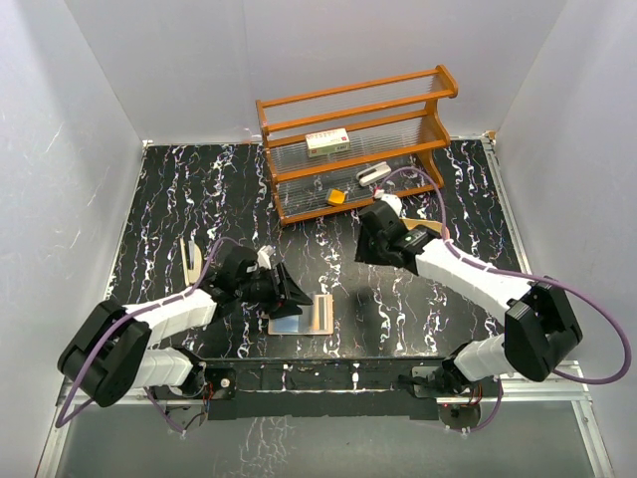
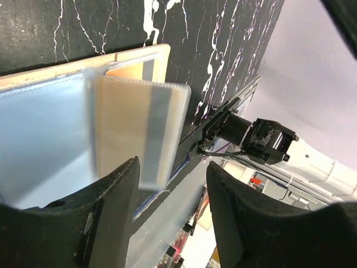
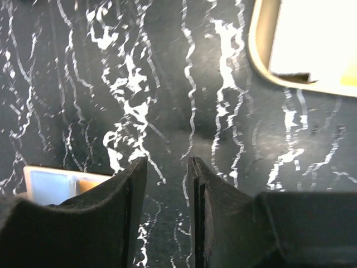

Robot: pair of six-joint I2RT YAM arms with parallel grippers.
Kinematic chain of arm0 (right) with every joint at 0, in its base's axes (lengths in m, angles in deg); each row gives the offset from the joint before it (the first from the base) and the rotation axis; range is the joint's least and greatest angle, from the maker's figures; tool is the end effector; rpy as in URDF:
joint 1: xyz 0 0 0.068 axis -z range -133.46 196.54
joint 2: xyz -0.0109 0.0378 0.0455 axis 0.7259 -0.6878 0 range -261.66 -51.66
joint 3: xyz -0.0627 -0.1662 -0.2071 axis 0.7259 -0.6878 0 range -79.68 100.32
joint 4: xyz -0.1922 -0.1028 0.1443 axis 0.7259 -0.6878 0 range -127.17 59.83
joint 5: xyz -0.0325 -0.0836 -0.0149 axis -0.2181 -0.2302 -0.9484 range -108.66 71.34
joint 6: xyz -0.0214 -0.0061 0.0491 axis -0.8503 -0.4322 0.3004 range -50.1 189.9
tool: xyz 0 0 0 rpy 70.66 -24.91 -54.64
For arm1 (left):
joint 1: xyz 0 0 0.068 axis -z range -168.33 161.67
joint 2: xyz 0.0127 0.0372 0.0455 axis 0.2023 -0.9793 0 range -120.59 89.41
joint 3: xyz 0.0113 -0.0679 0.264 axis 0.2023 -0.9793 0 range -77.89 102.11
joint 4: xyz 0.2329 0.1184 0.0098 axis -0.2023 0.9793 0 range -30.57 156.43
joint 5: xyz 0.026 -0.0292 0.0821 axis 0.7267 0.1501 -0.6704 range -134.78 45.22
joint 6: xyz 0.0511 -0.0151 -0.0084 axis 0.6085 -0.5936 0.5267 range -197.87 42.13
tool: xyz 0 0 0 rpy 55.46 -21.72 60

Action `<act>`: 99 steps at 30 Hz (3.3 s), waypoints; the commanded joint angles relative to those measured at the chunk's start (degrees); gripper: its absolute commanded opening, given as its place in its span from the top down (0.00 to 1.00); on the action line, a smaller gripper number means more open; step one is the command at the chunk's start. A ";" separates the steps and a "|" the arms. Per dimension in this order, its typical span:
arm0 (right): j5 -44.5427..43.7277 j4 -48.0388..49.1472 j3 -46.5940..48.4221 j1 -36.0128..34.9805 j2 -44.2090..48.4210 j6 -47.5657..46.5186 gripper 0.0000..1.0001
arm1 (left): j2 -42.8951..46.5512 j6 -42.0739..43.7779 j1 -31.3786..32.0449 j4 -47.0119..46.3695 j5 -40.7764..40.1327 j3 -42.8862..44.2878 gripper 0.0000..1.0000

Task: Put the credit cards into the card holder
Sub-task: Pick up the credit card from the storage box.

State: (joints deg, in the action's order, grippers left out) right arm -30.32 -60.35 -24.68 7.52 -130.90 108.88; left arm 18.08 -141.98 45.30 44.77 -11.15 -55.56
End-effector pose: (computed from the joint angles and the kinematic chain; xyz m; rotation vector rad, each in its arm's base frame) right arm 0.2236 0.1719 0.2384 0.0816 2.5182 0.3087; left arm 0.1782 -0.1422 0.1596 -0.2726 2.5177 -1.4913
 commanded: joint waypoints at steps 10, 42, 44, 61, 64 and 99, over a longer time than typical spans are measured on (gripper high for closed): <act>-1.72 -2.96 8.81 10.46 -3.29 -9.46 0.50 | 0.77 10.07 0.74 13.01 -4.98 7.59 0.47; 12.39 2.26 15.66 23.35 -19.32 -17.41 0.09 | 3.85 23.29 -2.35 38.23 -20.86 13.06 0.44; 12.82 2.39 15.73 23.40 -19.62 -17.69 0.10 | 3.96 23.27 -2.41 38.09 -20.88 12.66 0.44; 13.29 2.04 16.63 23.43 -16.79 -18.15 0.30 | 3.48 22.90 -2.61 37.27 -19.95 11.63 0.45; 12.93 1.98 16.63 23.44 -16.81 -18.22 0.34 | 3.44 22.80 -2.60 37.33 -19.96 11.76 0.45; 11.05 1.10 15.72 23.39 -15.37 -17.05 0.59 | 2.86 21.88 -2.60 36.76 -19.65 11.03 0.45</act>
State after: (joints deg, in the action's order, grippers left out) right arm -20.24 -62.01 -10.67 30.95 -149.74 91.33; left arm 20.60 -119.89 42.92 81.51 -31.83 -44.17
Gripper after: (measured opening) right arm 0.397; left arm 0.552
